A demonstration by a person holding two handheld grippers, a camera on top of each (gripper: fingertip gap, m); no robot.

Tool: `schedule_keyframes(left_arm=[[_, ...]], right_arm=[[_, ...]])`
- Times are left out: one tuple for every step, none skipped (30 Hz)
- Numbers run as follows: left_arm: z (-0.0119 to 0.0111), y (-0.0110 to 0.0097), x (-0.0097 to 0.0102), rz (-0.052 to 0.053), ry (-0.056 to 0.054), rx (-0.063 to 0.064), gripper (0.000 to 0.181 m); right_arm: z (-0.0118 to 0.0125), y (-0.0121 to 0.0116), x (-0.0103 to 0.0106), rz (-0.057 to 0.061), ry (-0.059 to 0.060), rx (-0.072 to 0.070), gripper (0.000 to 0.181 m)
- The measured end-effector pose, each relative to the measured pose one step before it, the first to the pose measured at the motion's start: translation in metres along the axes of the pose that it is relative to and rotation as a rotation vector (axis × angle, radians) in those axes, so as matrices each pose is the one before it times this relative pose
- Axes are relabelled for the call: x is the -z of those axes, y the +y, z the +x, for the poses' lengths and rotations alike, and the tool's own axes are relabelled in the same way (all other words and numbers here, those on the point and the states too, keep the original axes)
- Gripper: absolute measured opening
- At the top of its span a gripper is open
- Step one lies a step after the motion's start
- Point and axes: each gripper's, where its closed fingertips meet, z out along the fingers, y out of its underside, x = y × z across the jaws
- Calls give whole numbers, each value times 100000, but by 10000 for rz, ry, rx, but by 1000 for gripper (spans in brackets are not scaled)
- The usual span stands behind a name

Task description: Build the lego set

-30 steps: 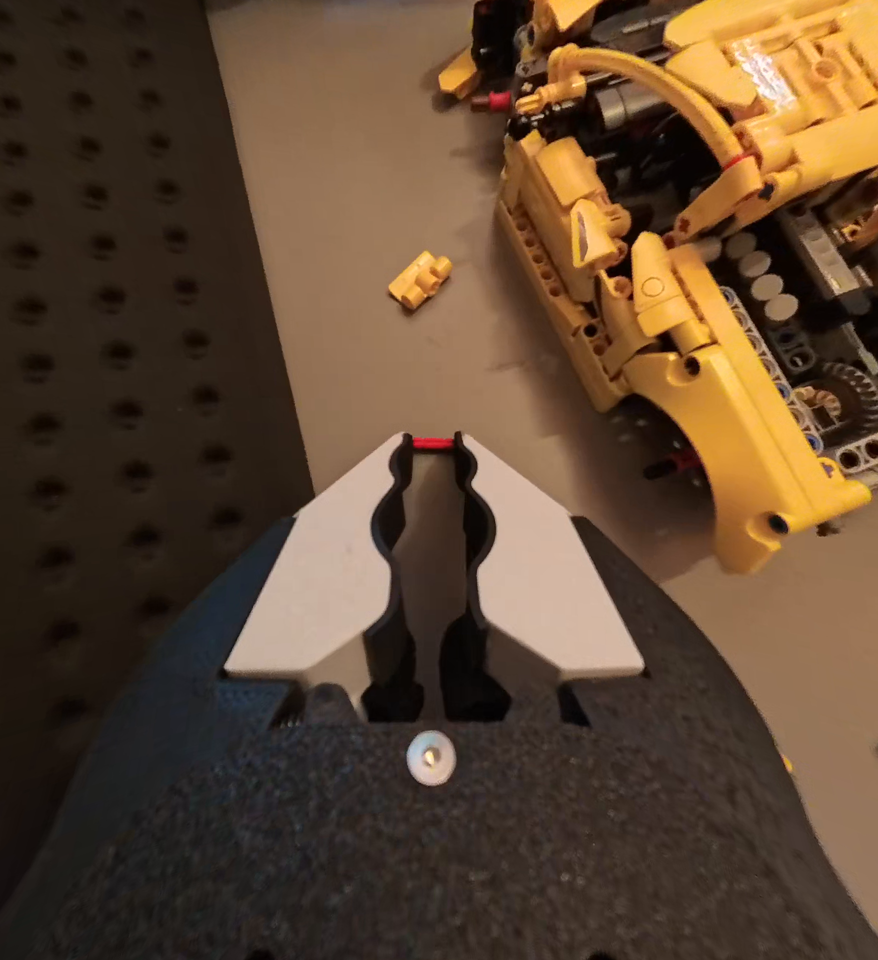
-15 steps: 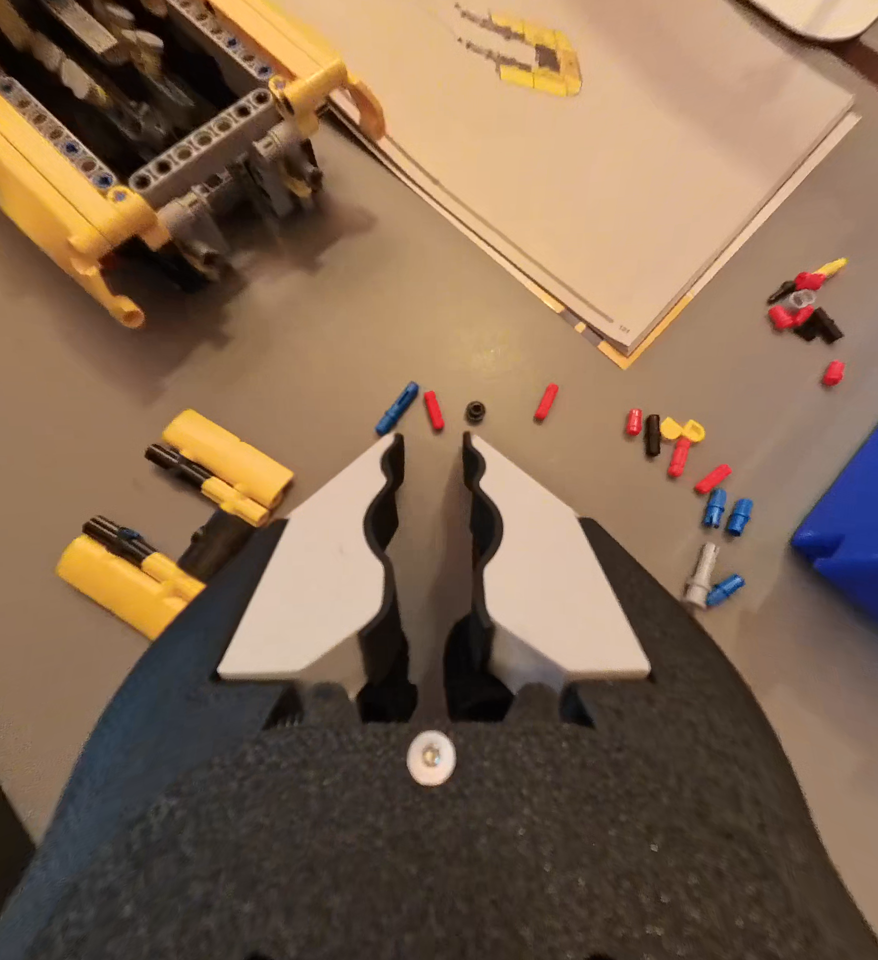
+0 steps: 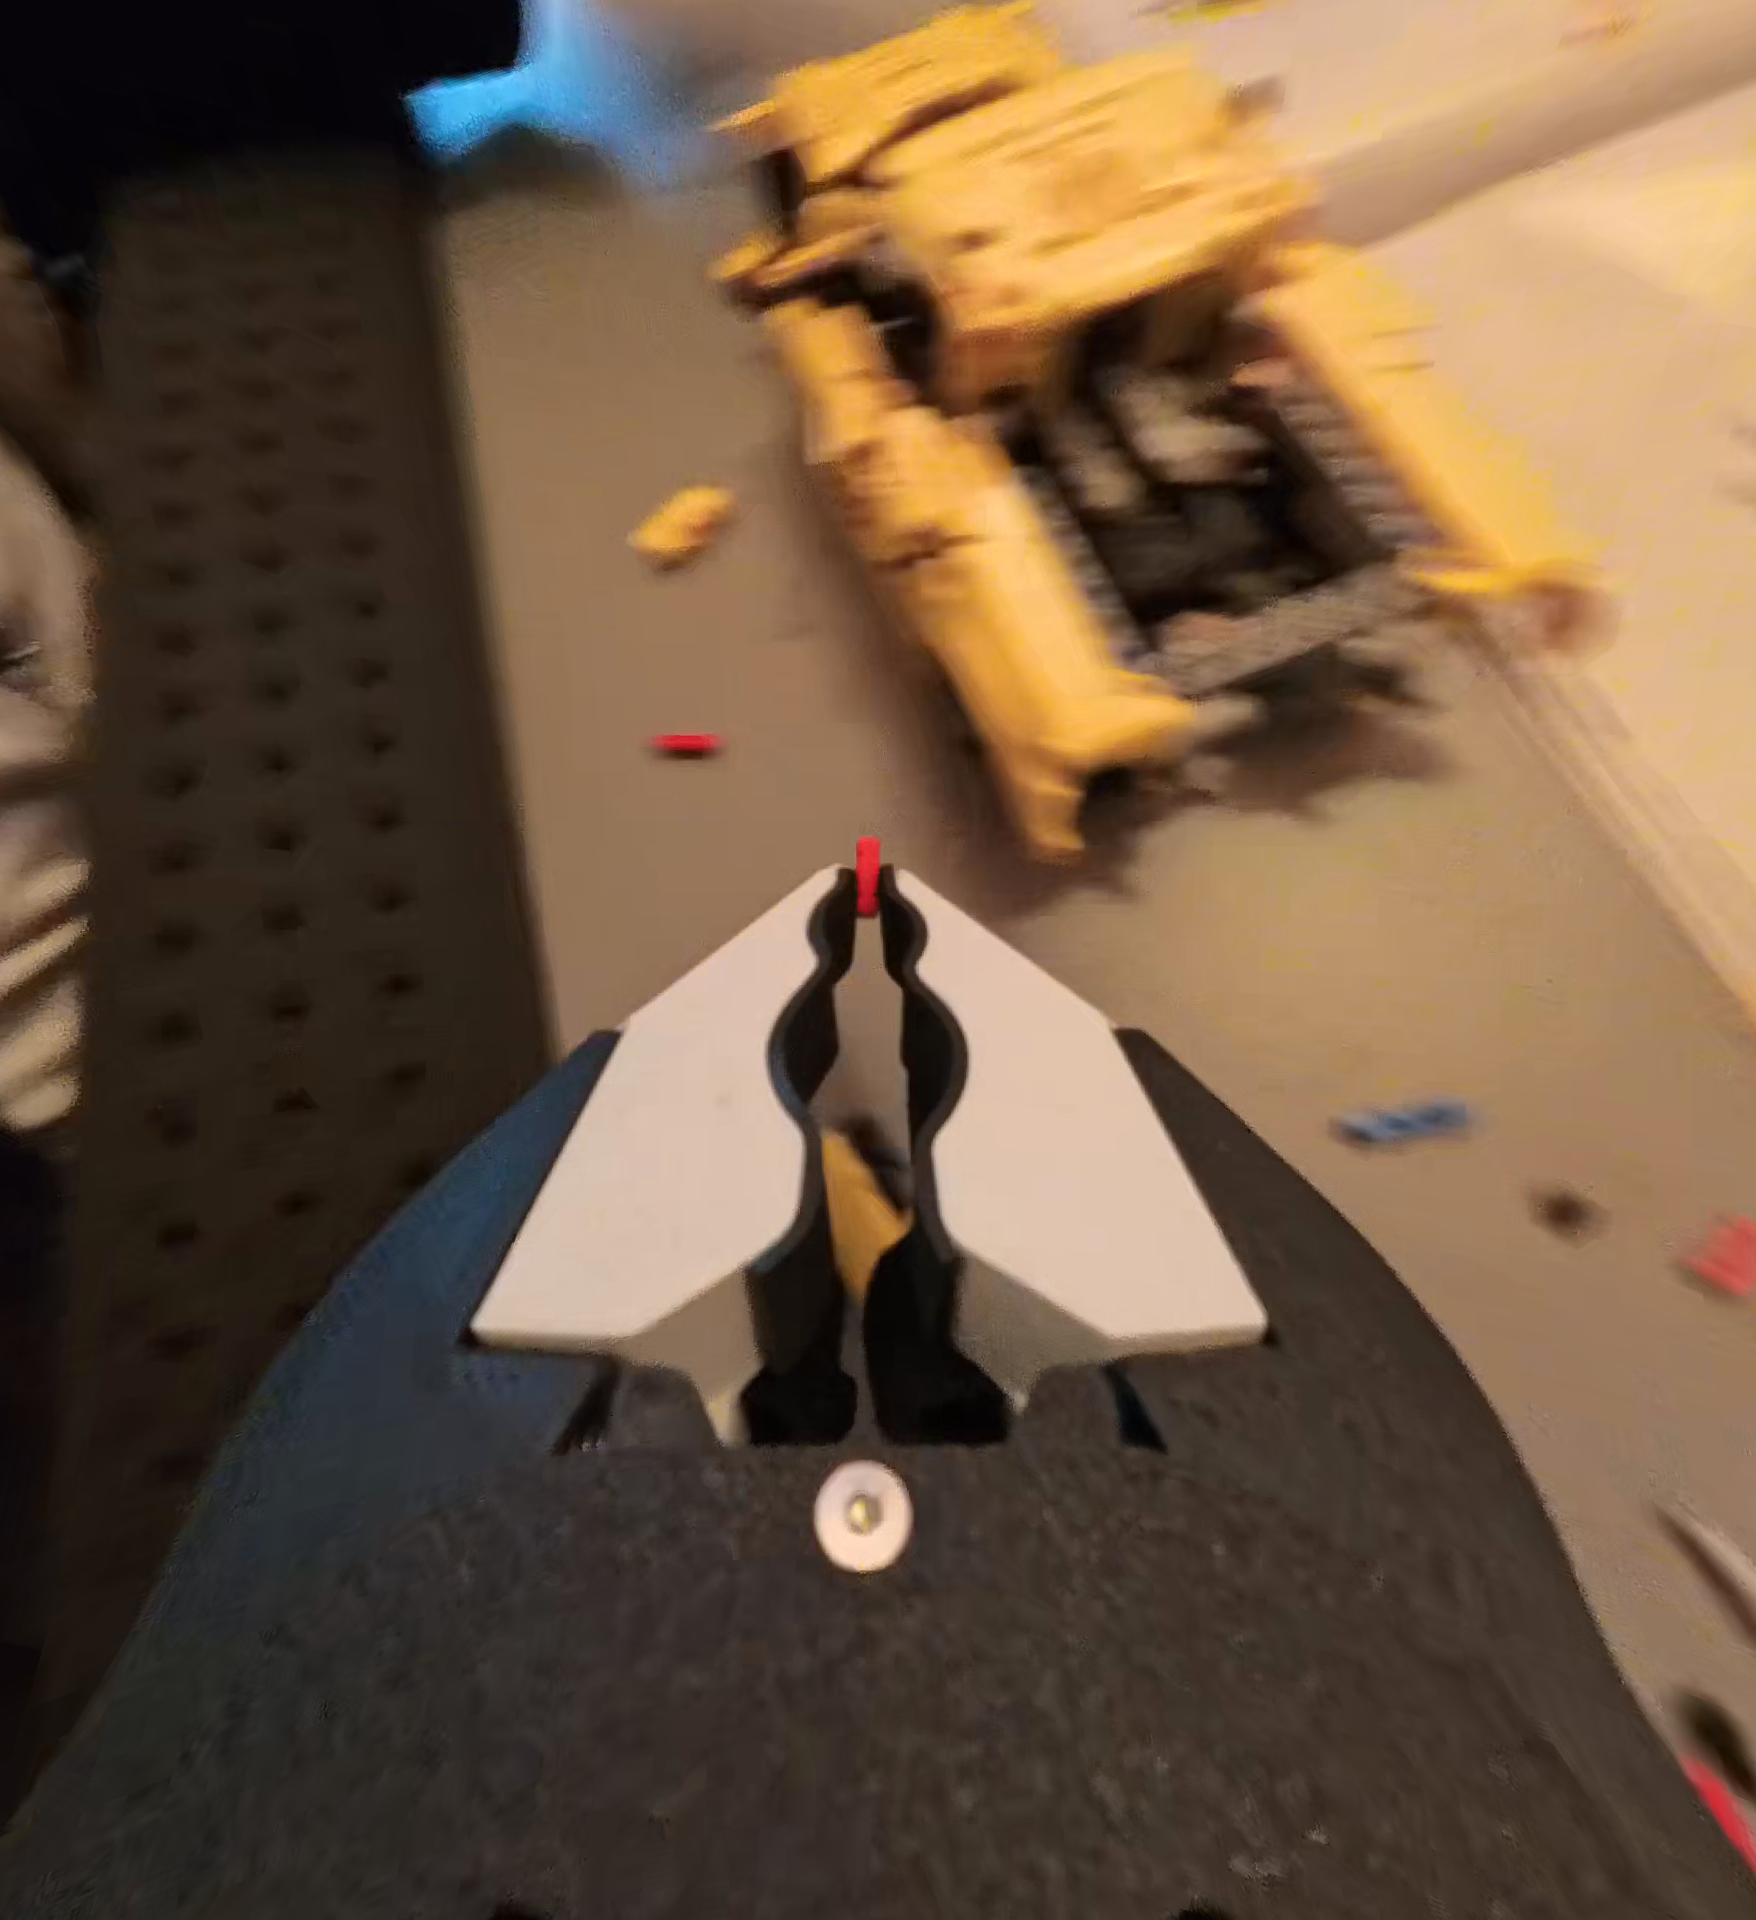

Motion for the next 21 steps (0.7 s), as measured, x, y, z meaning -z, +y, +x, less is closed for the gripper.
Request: schedule_keyframes(left_arm=[[39, -13, -11, 0, 23, 10, 32], [26, -20, -10, 7, 13, 1, 32], [36, -31, 8, 13, 7, -6, 33], [46, -17, 1, 9, 12, -11, 33], [69, -24, 4, 7, 19, -12, 32], [113, -61, 0, 19, 43, 0, 33], [143, -150, 19, 67, 75, 51, 32], [159, -190, 30, 88, 92, 108, 33], [118, -133, 29, 56, 79, 109, 32], [26, -71, 37, 26, 28, 51, 32], [-62, -16, 50, 12, -29, -17, 32], [-111, 22, 61, -7, -59, -45, 33], [-117, 11, 53, -10, -52, -29, 33], [-78, -30, 62, 5, -21, 2, 33], [-40, -76, 40, 22, -3, 19, 33], [-32, -98, 53, 27, -7, 14, 33], [-26, -75, 53, 28, -17, -6, 33], [-25, -25, 42, 12, -25, -22, 33], [-30, 39, 20, -16, -35, -32, 33], [-59, 93, -3, -39, -44, -39, 32], [-40, 94, -9, -41, -34, -42, 32]], right_arm=[[-1949, 191, -1194, -308, -466, 255, 4], [-1133, 68, -1137, -159, -94, 233, 4], [-652, -5, -939, -68, 43, 147, 4], [-527, -68, -696, -27, -68, 80, 4], [-210, 48, -495, -88, -30, 6, 4], [94, 466, -349, -294, 56, 18, 4], [242, 655, -202, -355, 96, 33, 4], [68, 11, 54, 130, -57, -43, 4], [83, -159, 206, 246, -77, -205, 7], [156, -12, 352, 97, -90, -184, 12], [832, -54, 705, 112, 218, -156, 20], [1901, -158, 1118, 219, 696, -243, 23], [2861, -76, 1230, 289, 1029, -349, 20], [3676, 237, 1047, 141, 1316, -463, 18], [4028, 705, 707, -209, 1414, -623, 18], [3804, 942, 264, -375, 1318, -756, 16], [2169, 493, -259, -146, 439, -633, 16], [970, 13, -464, 105, -52, -519, 17], [888, 92, -482, 7, 171, -383, 17], [460, 119, -475, -46, 106, -57, 17], [429, 140, -389, -93, 235, 62, 16]])
